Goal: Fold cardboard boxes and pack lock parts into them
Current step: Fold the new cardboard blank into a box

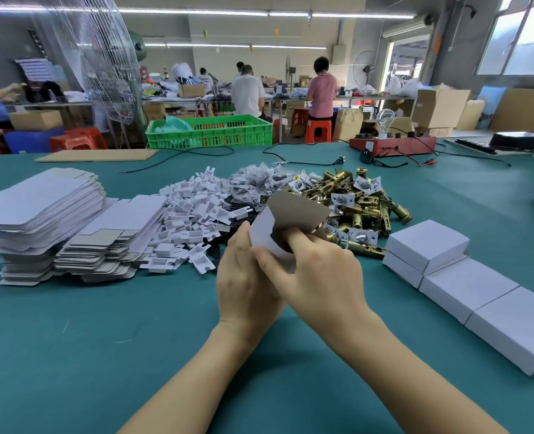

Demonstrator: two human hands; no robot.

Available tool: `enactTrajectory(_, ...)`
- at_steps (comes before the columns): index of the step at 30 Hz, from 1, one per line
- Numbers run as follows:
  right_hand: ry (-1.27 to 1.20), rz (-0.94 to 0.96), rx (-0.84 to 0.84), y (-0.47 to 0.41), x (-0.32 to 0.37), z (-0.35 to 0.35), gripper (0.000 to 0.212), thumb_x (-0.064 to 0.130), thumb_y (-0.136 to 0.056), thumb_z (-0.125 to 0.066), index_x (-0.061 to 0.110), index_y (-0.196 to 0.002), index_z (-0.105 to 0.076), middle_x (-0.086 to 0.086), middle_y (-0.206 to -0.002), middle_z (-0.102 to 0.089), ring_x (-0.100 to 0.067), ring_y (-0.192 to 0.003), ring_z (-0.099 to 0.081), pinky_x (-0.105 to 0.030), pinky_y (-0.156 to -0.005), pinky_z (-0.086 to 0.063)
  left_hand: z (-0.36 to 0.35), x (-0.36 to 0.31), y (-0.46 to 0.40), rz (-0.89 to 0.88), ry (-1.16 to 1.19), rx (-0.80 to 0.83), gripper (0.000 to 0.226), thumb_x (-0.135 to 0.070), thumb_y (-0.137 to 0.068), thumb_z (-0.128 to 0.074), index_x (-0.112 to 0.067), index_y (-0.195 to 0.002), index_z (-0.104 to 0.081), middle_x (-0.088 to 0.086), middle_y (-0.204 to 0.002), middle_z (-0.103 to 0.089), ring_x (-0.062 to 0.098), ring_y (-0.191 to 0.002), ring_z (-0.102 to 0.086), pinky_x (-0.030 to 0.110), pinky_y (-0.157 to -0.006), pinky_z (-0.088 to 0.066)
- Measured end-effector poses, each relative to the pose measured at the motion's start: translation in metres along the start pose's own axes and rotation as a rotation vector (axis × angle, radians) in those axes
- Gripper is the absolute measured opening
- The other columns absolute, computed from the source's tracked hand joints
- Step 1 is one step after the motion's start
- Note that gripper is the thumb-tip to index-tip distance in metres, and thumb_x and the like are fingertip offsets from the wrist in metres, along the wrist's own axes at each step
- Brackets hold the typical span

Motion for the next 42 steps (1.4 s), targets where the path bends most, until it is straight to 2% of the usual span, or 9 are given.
enactTrajectory(3, 0.073, -0.003, -0.054, -0.004, -0.003, 0.007, 0.05, 0.067, -0.078, -0.052, 0.018, -0.071, -0.058, 0.0, -0.058, -0.06, -0.028, -0.05, -0.059, -0.024, -0.044, -0.025, 0.003, 0.0, 0.0, 0.03, 0.111, -0.03, 0.038, -0.013, -0.076, -0.071, 0.01, -0.107, -0.066, 0.015, -0.105, -0.067, 0.024, -0.093, -0.064, 0.026, -0.072, -0.047)
enactTrajectory(6, 0.034, 0.117, -0.11, -0.006, 0.0, 0.011, 0.052, 0.065, -0.082, -0.05, 0.015, -0.076, -0.064, -0.001, -0.066, -0.061, -0.024, -0.052, -0.059, -0.025, -0.04, -0.031, -0.003, 0.009, 0.003, 0.191, 0.212, 0.077, 0.062, -0.024, -0.068, -0.081, 0.0, -0.122, -0.06, 0.01, -0.108, -0.068, 0.027, -0.091, -0.065, 0.028, -0.066, -0.047)
enactTrajectory(10, -0.041, 0.324, -0.242, -0.003, 0.002, 0.018, 0.043, 0.049, -0.086, -0.065, 0.014, -0.11, -0.067, -0.005, -0.111, -0.064, -0.018, -0.065, -0.061, -0.027, -0.045, -0.044, -0.009, 0.026, 0.009, 0.452, 0.496, 0.138, 0.07, -0.048, -0.059, -0.073, -0.028, -0.123, -0.051, -0.018, -0.099, -0.066, 0.008, -0.087, -0.064, 0.02, -0.069, -0.045)
enactTrajectory(13, -0.176, 0.26, -0.164, -0.01, -0.009, 0.01, 0.068, 0.047, -0.081, -0.069, 0.018, -0.136, -0.041, -0.005, -0.134, -0.042, -0.015, -0.088, -0.061, -0.021, -0.058, -0.046, -0.013, 0.035, 0.011, 0.544, 0.671, 0.122, 0.064, -0.044, -0.055, -0.082, -0.032, -0.11, -0.054, -0.025, -0.095, -0.066, -0.003, -0.083, -0.063, 0.011, -0.065, -0.045)
enactTrajectory(17, -0.653, -0.136, 0.159, -0.009, -0.031, -0.028, 0.078, 0.05, -0.081, -0.066, 0.02, -0.144, -0.032, 0.0, -0.13, -0.052, -0.006, -0.1, -0.059, -0.016, -0.075, -0.049, -0.023, 0.037, 0.015, 0.618, 0.799, 0.151, 0.058, -0.047, -0.053, -0.084, -0.037, -0.104, -0.057, -0.022, -0.093, -0.07, 0.0, -0.082, -0.067, 0.018, -0.064, -0.051)
enactTrajectory(19, -0.826, -0.254, 0.246, -0.003, -0.035, -0.044, 0.067, 0.047, -0.081, -0.064, 0.021, -0.137, -0.038, 0.003, -0.122, -0.06, -0.007, -0.1, -0.063, -0.029, -0.082, -0.054, -0.028, 0.036, 0.015, 0.628, 0.856, 0.192, 0.055, -0.046, -0.054, -0.084, -0.039, -0.102, -0.058, -0.02, -0.095, -0.072, 0.001, -0.085, -0.069, 0.02, -0.067, -0.052)
enactTrajectory(25, -0.986, -0.285, 0.245, -0.003, -0.044, -0.051, 0.03, 0.031, -0.089, -0.062, 0.021, -0.114, -0.052, 0.01, -0.103, -0.068, -0.012, -0.096, -0.067, -0.042, -0.085, -0.056, -0.036, 0.033, 0.011, 0.583, 0.928, 0.338, 0.065, -0.051, -0.058, -0.082, -0.033, -0.116, -0.058, -0.012, -0.106, -0.071, 0.009, -0.101, -0.068, 0.035, -0.085, -0.056)
enactTrajectory(32, -1.152, -0.32, 0.232, -0.008, -0.055, -0.05, 0.028, 0.031, -0.088, -0.06, 0.022, -0.114, -0.054, 0.0, -0.112, -0.066, -0.012, -0.099, -0.066, -0.03, -0.08, -0.055, -0.026, 0.032, 0.0, 0.497, 0.992, 0.394, 0.023, -0.042, -0.091, -0.054, -0.028, -0.106, -0.065, -0.013, -0.093, -0.071, 0.003, -0.084, -0.065, 0.018, -0.068, -0.05)
enactTrajectory(42, -1.217, -0.351, 0.308, -0.007, -0.064, -0.056, 0.029, 0.03, -0.088, -0.058, 0.024, -0.116, -0.055, 0.012, -0.107, -0.069, -0.005, -0.1, -0.065, -0.02, -0.077, -0.052, -0.024, 0.035, -0.002, 0.538, 1.12, 0.367, 0.013, -0.033, -0.084, -0.072, -0.037, -0.096, -0.074, -0.006, -0.098, -0.076, 0.009, -0.09, -0.07, 0.022, -0.075, -0.057)
Point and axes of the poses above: each hand's wrist, its own y-axis away from the middle knuckle, its own z-axis out of the back of the hand, x = y × z, the point moved 8 cm from there along -y, towards the middle knuckle
